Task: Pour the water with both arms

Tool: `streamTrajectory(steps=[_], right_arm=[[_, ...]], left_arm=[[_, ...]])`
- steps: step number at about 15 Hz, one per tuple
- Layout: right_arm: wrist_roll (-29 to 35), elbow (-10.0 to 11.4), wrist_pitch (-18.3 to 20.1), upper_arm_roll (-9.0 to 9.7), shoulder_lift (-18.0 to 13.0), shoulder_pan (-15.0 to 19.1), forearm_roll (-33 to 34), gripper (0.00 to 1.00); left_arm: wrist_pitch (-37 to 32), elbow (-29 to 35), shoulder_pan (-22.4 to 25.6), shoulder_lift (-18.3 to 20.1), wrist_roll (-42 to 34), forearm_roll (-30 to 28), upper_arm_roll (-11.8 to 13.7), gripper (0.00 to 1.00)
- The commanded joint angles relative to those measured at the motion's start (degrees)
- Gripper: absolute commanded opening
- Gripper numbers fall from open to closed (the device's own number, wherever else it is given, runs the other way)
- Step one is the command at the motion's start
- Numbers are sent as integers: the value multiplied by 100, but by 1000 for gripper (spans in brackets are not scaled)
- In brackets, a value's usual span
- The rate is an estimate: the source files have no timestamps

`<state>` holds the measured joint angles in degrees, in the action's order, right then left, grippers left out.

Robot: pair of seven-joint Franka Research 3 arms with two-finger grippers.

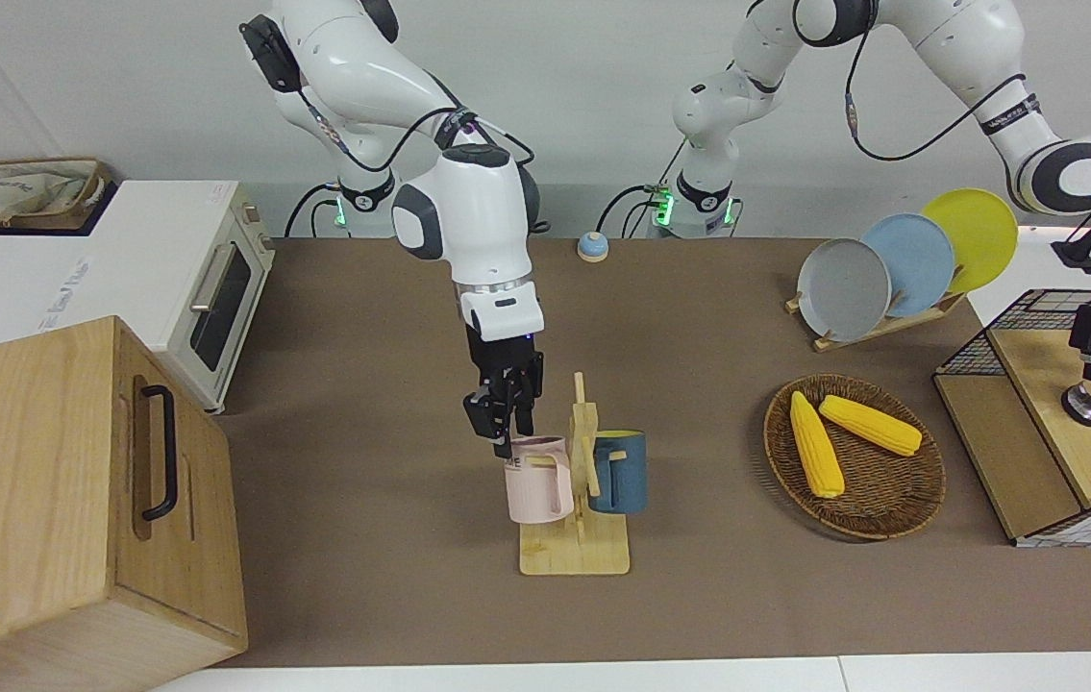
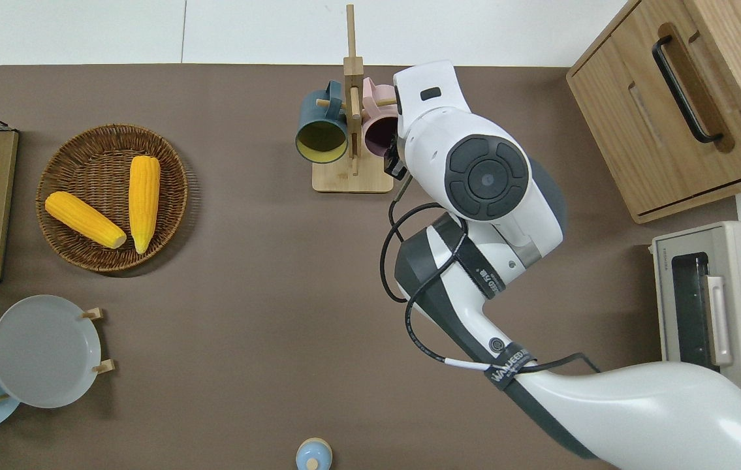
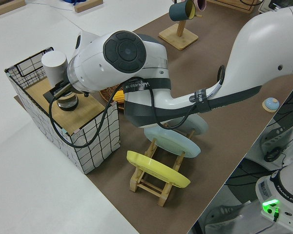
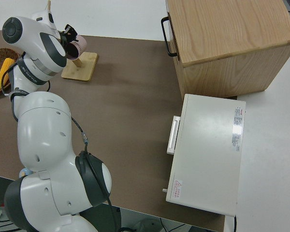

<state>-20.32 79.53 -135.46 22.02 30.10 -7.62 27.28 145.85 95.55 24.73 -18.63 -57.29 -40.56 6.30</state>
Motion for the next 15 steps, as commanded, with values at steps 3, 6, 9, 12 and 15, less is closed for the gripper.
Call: streamTrajectory(steps=[3, 6, 9, 12, 15], right_arm=[[248, -157, -24, -31, 189, -20, 182, 481], [371, -210, -24, -39, 250, -29, 182, 446], [406, -263, -24, -57, 295, -81, 182, 402], [546, -263, -41, -109, 303, -125, 182, 381], [591, -263, -59, -189, 321, -178, 182, 354]], left_arm=[[119, -45, -3, -53, -151, -163, -14, 998], [119, -54, 5, -53, -151, -163, -15, 993], [119, -45, 5, -53, -133, -172, -14, 931], [119, -45, -3, -53, -98, -233, -6, 406], [119, -54, -3, -45, -89, -233, -6, 1]])
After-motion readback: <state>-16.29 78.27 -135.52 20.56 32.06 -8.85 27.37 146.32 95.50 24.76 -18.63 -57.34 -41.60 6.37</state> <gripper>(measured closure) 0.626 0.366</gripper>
